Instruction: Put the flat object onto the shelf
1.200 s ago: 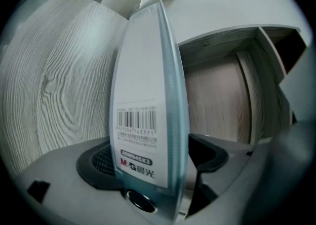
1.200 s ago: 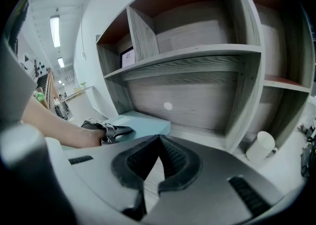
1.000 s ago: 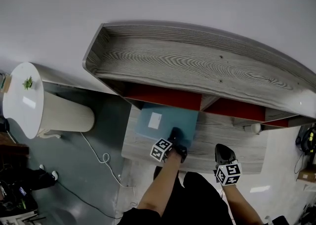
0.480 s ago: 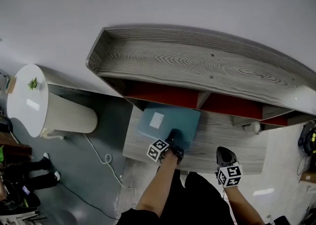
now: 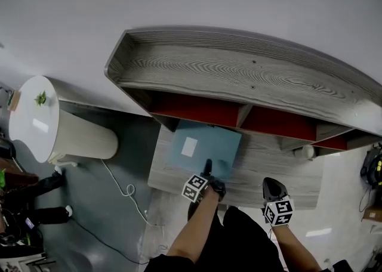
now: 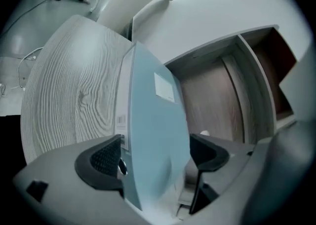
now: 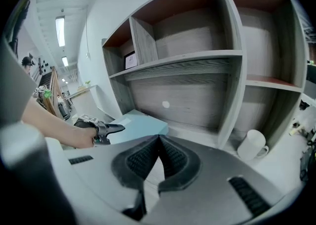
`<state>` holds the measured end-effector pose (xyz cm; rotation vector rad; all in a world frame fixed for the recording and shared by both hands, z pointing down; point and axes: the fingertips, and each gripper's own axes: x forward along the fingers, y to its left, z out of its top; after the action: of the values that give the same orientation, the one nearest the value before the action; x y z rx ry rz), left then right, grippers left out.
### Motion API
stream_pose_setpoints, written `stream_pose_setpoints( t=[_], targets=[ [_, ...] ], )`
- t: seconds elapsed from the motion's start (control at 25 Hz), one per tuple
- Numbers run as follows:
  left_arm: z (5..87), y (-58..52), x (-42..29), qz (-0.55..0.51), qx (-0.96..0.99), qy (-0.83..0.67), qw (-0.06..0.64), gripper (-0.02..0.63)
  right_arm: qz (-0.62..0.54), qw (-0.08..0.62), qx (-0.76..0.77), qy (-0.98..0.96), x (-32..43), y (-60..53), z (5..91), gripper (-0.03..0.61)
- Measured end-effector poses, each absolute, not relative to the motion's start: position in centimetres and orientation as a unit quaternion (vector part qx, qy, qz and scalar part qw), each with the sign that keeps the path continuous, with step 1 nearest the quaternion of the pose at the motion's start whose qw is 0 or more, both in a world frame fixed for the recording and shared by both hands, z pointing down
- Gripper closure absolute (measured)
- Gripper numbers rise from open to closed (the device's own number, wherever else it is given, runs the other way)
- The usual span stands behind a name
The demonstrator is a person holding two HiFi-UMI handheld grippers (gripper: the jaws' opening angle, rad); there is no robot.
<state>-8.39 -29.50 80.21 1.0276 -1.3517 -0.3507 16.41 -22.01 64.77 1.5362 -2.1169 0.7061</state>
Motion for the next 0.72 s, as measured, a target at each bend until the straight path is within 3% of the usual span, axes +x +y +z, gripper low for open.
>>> stream_pose_setpoints(
  t=[0.72],
  targets=[
    [75.3, -25.1, -10.2, -0.127, 0.556, -0.566, 0.595, 0.212, 0.238, 0.196, 0.521, -0.796, 14.8, -19.8, 62.7, 0.58]
  ],
)
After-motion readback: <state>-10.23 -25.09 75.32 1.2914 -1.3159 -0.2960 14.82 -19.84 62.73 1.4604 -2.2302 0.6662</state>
